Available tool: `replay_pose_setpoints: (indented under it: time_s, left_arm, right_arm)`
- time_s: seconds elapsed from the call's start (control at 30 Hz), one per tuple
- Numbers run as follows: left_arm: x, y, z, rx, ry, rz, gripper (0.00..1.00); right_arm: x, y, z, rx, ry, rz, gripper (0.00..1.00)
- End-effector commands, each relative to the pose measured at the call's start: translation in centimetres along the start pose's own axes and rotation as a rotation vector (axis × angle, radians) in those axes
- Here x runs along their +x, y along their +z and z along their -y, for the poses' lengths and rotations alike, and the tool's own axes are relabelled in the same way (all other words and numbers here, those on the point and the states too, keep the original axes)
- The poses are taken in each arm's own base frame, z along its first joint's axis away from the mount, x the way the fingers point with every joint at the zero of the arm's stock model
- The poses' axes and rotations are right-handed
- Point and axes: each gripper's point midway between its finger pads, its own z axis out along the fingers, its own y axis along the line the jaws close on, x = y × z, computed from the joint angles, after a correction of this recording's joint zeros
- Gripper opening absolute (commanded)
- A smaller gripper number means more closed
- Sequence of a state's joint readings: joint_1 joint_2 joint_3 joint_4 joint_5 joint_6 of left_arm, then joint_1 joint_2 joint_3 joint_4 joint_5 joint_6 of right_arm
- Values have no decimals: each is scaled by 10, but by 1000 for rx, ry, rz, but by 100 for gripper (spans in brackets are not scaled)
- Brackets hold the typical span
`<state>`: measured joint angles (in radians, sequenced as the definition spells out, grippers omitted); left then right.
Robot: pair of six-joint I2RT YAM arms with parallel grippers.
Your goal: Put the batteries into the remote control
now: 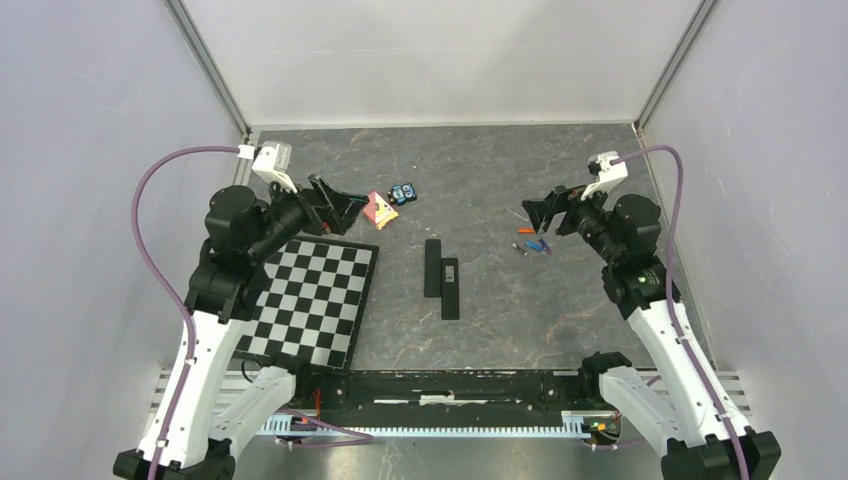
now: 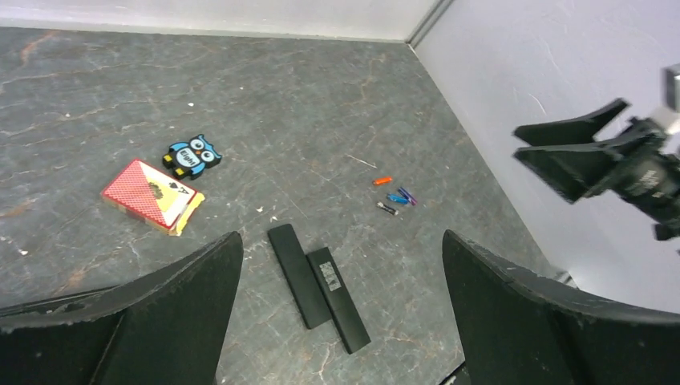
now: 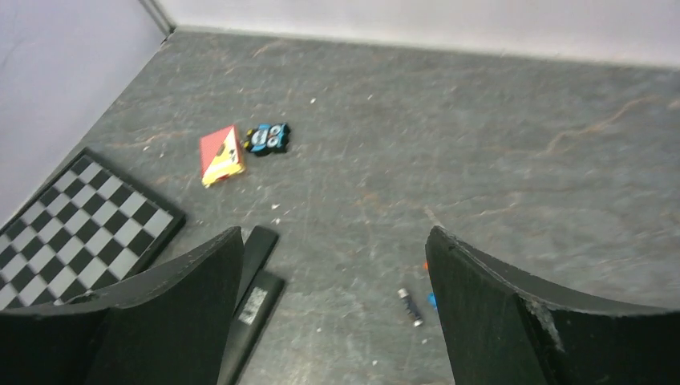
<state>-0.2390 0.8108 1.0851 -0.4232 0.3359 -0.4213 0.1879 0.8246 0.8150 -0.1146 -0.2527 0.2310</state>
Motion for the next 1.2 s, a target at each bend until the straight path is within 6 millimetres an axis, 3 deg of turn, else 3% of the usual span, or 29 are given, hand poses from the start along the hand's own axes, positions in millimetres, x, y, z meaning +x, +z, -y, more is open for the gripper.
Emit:
replay_pose_setpoints:
  time_s: [0.0, 0.1, 0.27, 0.33, 0.4, 0.6, 0.8, 0.97, 1.17]
  left_arm:
    - [-3, -12, 18, 80, 28, 1, 100]
    - [6, -13, 9, 33, 16, -25, 100]
    - [23, -24, -2, -32, 18, -98, 100]
    - [32, -31, -11, -83, 1, -114, 100]
    - [38, -33, -22, -136, -40, -84, 100]
    - [34, -38, -33, -173, -123, 88, 100]
    - [37, -29, -31, -138, -127, 87, 100]
    - [38, -20, -45, -181, -127, 114, 100]
    - [45, -15, -47, -177, -110, 72, 100]
  right_arm:
    - [21, 6, -24, -129, 126, -11, 87]
    - [48, 10, -34, -145, 166, -51, 84]
    - [84, 15, -77, -218, 134, -152, 78]
    - [102, 15, -87, -206, 128, -194, 85]
    - [126, 15, -94, -195, 96, -233, 97]
    - [183, 21, -113, -165, -30, -381, 98]
    - [215, 30, -125, -35, -97, -459, 98]
    - [238, 34, -129, 130, -170, -548, 97]
    - [262, 38, -149, 127, -139, -609, 91]
